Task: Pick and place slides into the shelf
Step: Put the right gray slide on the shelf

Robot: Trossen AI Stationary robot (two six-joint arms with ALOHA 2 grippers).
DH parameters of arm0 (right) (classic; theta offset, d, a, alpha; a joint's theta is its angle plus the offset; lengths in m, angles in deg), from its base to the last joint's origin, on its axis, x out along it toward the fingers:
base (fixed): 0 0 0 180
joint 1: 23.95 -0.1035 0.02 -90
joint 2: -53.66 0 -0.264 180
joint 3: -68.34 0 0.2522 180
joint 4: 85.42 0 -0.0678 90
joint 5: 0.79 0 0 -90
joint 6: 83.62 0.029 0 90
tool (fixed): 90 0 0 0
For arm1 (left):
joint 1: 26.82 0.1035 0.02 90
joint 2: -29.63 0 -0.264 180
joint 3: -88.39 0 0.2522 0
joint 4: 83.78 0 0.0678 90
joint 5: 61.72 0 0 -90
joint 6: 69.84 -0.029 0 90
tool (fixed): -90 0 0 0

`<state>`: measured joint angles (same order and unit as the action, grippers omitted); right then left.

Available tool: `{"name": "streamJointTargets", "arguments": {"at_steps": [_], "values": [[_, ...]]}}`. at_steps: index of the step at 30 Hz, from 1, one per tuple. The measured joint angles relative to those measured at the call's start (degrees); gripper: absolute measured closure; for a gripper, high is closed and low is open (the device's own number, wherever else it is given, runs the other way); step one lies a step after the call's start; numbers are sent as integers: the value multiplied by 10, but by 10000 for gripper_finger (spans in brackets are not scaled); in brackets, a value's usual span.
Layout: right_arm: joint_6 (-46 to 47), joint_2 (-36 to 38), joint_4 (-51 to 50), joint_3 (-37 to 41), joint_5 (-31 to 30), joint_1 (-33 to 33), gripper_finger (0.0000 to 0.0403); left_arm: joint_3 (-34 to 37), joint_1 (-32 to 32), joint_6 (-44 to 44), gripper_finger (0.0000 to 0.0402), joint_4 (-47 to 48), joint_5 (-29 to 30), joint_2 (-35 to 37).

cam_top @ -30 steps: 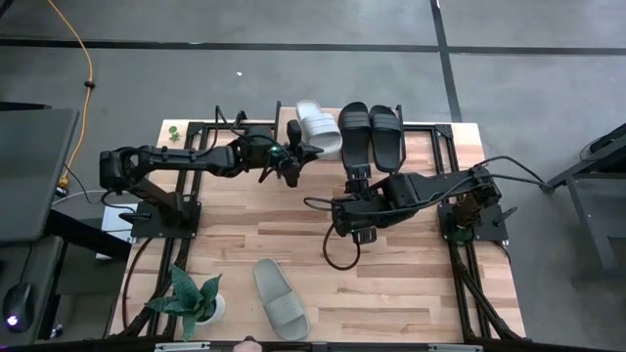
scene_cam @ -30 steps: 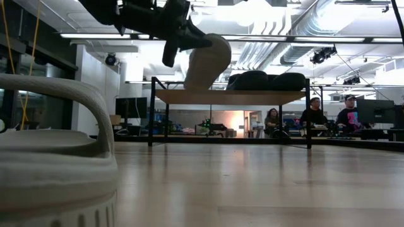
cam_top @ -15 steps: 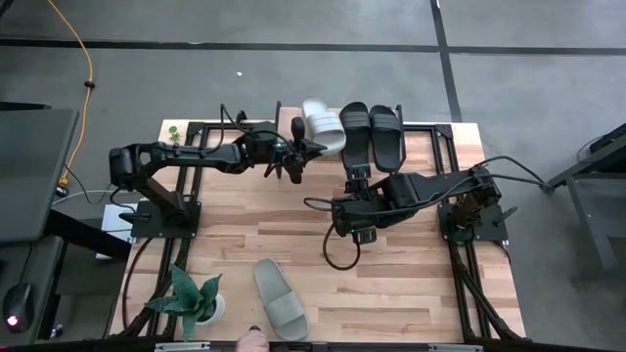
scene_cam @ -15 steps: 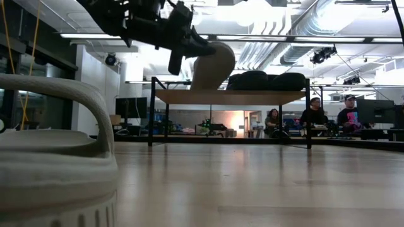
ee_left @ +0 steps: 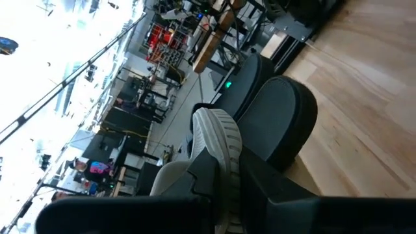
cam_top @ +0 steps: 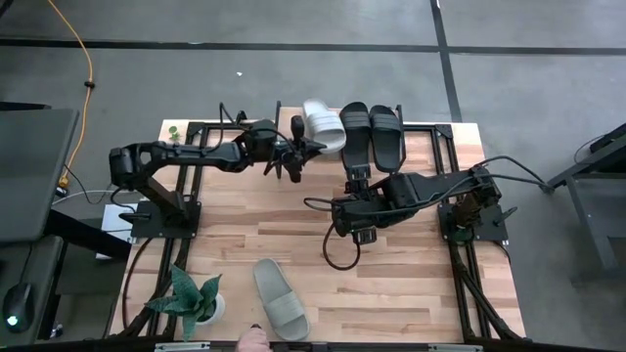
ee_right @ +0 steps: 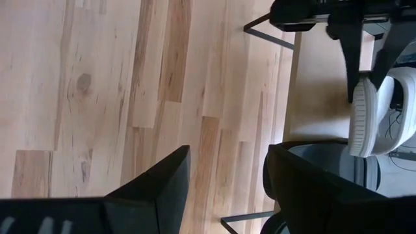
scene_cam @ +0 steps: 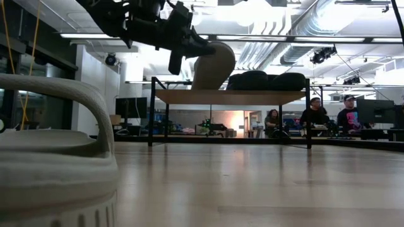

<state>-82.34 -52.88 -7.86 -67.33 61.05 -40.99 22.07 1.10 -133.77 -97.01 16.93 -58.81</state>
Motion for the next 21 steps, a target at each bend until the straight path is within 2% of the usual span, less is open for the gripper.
{"name": "streamJointTargets", "arguments": {"at_steps": [5,10,21], "values": [[0,0,0,0,3,0,206,0,30,14,380,0,-13,0],[-2,0,0,0,5,0,206,0,61,46,382,-4,-84,0],[-2,0,2,0,6,2,206,0,62,62,382,-17,-93,0]]}}
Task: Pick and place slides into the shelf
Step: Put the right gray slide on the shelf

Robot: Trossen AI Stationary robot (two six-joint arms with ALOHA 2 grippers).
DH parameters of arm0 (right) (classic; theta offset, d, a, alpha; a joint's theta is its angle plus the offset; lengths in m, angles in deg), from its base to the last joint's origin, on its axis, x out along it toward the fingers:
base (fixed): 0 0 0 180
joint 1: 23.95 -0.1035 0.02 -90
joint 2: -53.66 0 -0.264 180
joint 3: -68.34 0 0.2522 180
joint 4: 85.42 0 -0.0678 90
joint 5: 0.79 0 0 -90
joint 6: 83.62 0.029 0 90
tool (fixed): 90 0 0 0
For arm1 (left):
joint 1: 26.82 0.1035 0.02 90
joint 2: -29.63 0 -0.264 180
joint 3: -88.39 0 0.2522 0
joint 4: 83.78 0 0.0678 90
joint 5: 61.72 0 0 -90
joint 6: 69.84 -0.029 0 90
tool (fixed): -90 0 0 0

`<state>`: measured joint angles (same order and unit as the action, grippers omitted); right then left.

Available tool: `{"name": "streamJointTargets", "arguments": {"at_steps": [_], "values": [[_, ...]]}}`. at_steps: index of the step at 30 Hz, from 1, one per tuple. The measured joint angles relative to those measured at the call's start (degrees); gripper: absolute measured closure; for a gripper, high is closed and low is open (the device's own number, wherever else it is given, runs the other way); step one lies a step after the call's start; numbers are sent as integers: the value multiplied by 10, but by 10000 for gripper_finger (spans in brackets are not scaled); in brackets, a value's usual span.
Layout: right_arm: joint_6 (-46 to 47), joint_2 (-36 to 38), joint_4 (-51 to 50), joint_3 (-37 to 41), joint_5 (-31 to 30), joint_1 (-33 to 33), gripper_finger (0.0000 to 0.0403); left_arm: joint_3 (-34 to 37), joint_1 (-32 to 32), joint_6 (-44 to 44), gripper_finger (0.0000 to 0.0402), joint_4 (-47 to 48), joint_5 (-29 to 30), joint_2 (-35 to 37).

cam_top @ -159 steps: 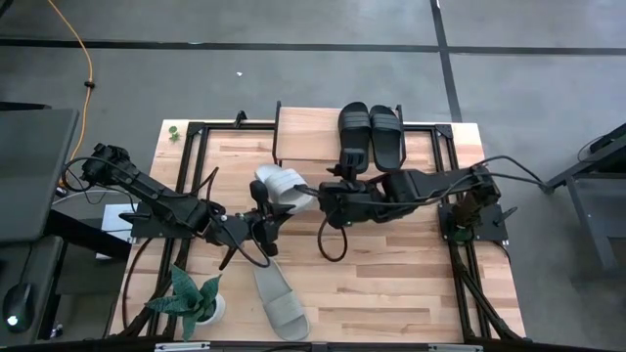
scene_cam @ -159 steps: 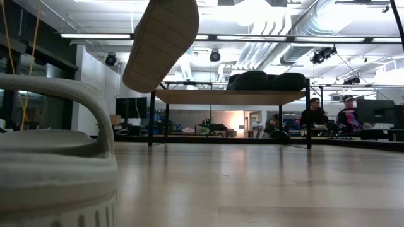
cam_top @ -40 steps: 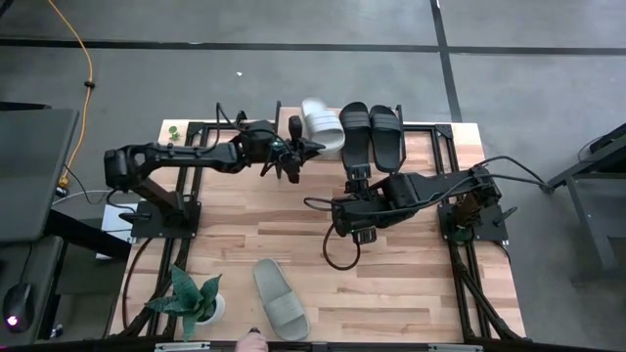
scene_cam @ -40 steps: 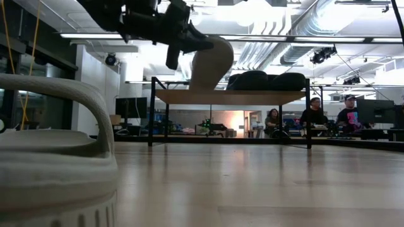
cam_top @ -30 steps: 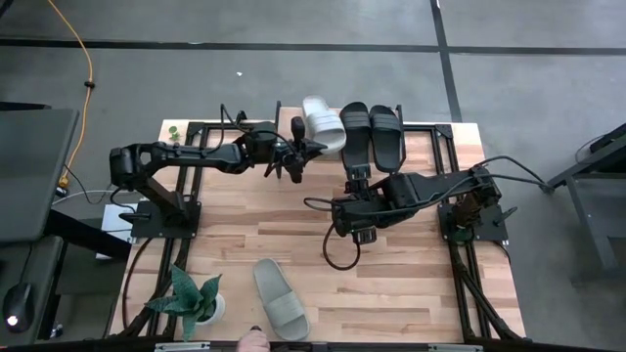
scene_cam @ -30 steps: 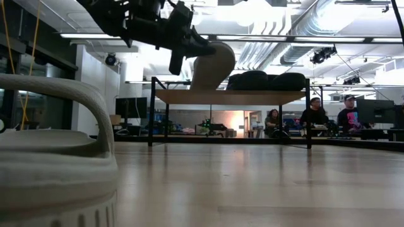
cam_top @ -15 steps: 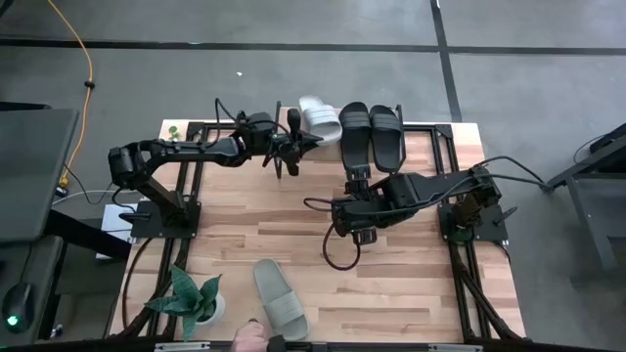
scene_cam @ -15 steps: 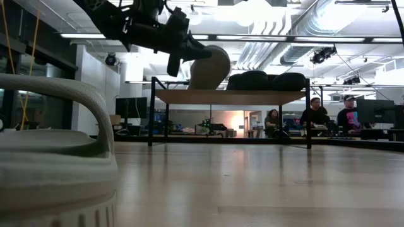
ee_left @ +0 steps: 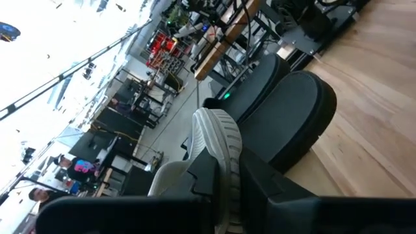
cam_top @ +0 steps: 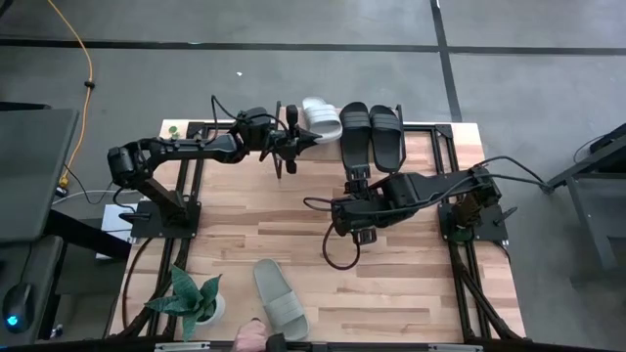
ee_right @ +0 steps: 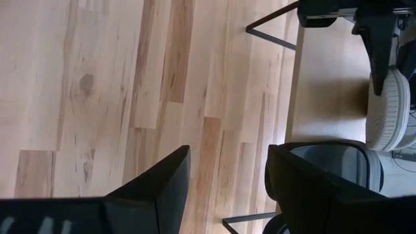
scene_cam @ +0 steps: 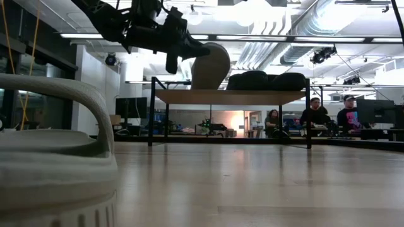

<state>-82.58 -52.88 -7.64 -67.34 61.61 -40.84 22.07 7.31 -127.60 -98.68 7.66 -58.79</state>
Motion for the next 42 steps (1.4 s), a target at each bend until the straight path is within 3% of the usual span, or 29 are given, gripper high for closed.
{"name": "streamJointTargets", "arguments": {"at_steps": [21,42], "values": [[0,0,2,0,0,0,206,-24,-12,38,375,-23,-7,-58],[0,0,7,0,-1,0,206,-24,-42,41,372,73,21,-56]]}}
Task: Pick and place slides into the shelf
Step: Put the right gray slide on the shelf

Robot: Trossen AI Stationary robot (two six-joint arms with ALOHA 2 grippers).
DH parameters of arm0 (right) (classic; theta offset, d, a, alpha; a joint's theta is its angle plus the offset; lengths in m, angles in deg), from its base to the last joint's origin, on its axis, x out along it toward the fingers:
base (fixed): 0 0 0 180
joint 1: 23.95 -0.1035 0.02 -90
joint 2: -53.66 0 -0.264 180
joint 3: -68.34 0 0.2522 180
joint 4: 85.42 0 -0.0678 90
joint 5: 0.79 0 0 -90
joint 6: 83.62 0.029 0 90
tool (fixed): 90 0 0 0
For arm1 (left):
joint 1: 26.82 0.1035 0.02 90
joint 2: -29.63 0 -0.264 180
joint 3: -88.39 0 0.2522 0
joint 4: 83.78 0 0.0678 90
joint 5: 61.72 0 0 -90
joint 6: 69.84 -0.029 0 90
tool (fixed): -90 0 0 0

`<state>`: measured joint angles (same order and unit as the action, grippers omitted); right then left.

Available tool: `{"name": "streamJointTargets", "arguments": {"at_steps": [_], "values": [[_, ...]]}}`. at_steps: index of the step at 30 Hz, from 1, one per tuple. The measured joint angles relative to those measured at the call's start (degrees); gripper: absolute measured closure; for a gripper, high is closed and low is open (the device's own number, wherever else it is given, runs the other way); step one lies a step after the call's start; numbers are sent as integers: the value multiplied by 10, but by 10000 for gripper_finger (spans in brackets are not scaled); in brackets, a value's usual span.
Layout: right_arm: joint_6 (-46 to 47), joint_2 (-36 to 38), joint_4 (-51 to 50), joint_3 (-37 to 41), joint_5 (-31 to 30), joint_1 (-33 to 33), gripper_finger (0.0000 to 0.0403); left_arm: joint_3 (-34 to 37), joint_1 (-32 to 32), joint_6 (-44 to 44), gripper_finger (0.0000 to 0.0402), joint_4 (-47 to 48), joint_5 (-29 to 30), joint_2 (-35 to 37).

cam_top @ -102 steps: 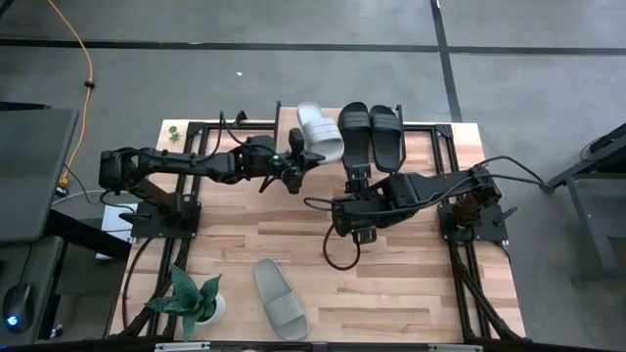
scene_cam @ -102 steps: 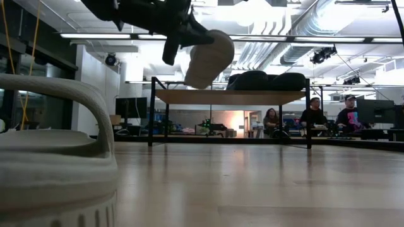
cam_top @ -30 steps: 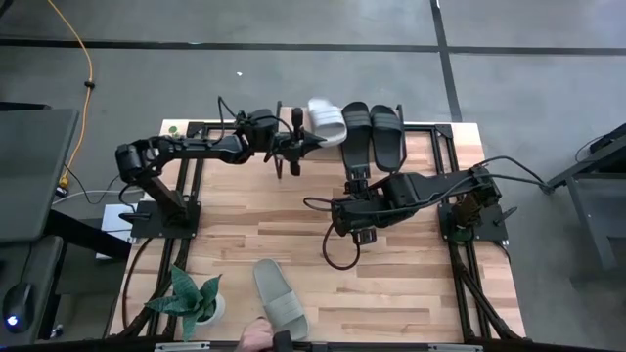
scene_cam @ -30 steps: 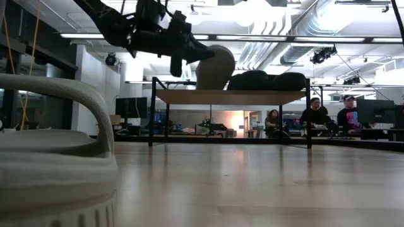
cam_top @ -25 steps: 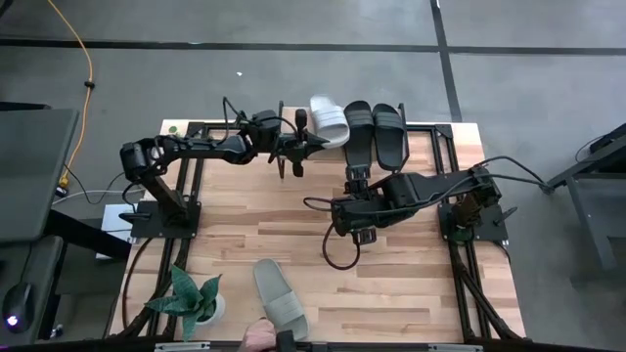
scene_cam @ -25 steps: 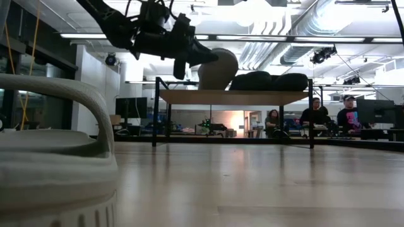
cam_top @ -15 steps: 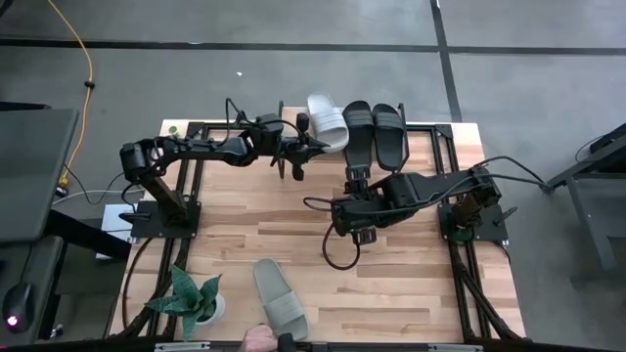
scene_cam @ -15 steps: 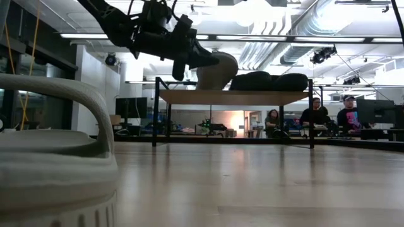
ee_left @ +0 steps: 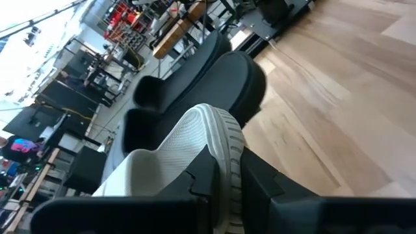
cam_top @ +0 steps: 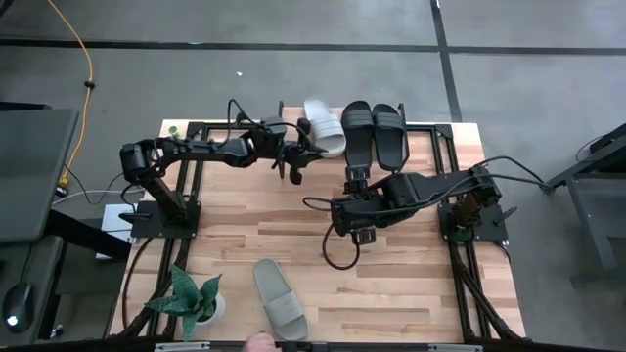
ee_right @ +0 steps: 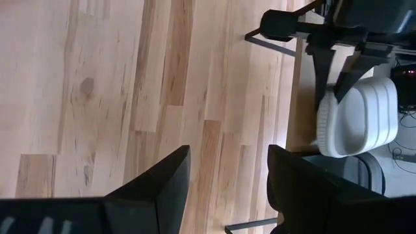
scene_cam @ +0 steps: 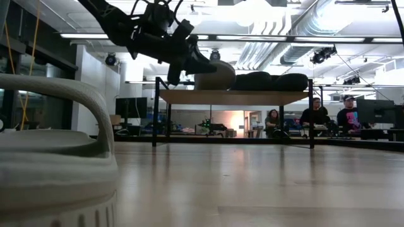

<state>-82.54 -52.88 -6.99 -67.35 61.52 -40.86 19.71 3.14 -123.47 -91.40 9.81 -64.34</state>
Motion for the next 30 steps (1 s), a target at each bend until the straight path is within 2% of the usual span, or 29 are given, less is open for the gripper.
{"name": "streamJointTargets", "arguments": {"at_steps": [8,16,30], "values": [[-1,0,3,0,0,0,206,0,-29,-1,373,9,9,0],[0,0,2,0,-1,0,206,0,-42,-9,369,47,58,10],[-11,0,11,0,-3,0,206,0,-61,-1,370,47,45,28]]}}
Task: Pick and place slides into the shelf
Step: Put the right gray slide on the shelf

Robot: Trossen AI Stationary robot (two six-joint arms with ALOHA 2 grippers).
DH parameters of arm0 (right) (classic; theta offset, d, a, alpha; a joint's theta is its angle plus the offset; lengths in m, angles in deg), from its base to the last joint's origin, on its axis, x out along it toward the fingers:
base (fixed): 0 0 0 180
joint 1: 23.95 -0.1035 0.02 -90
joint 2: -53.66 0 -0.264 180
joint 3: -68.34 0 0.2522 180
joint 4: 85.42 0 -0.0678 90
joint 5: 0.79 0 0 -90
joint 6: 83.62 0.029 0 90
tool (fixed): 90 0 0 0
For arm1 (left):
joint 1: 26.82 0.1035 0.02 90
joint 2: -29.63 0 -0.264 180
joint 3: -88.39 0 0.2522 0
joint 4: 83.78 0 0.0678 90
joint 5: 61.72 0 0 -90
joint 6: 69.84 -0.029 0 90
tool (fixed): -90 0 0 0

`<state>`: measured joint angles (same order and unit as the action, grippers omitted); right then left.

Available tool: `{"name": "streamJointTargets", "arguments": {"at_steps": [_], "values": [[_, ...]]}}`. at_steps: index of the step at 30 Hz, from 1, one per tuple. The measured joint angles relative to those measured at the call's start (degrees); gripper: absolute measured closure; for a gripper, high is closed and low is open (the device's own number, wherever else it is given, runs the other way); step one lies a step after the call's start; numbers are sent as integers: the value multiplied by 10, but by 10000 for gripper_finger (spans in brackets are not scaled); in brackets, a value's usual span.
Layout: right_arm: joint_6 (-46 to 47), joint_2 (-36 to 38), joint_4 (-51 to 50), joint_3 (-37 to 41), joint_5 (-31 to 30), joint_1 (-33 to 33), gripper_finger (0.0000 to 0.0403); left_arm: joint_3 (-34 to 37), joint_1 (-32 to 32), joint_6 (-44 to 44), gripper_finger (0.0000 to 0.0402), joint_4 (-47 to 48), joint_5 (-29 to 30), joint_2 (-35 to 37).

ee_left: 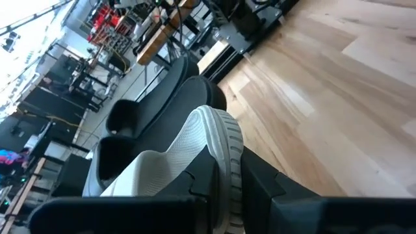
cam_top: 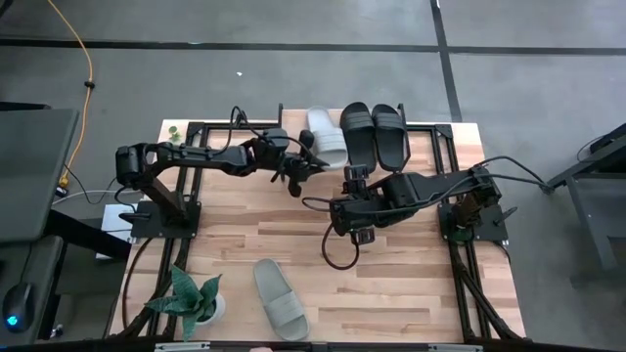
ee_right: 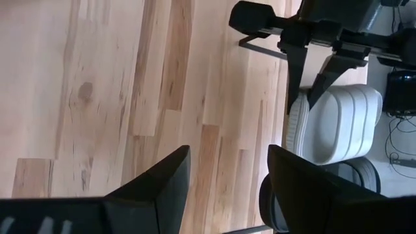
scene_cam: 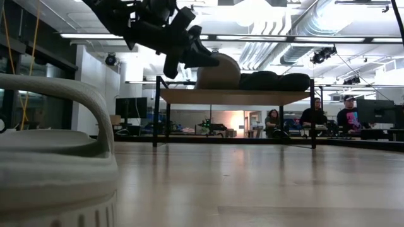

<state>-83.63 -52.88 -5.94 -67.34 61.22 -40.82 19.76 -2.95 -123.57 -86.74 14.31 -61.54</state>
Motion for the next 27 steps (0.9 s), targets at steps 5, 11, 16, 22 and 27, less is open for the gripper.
{"name": "streamJointTargets", "arguments": {"at_steps": [5,11,16,22,27], "values": [[0,0,7,0,0,0,206,0,1,0,366,-3,-6,0],[-2,0,9,0,0,0,206,0,1,-4,365,-19,-32,0],[-2,0,9,0,0,0,206,0,1,-2,365,-27,-42,0],[-1,0,9,0,1,0,206,0,1,0,364,-9,-43,0],[0,0,9,0,1,0,206,0,1,0,363,2,-33,0]]}}
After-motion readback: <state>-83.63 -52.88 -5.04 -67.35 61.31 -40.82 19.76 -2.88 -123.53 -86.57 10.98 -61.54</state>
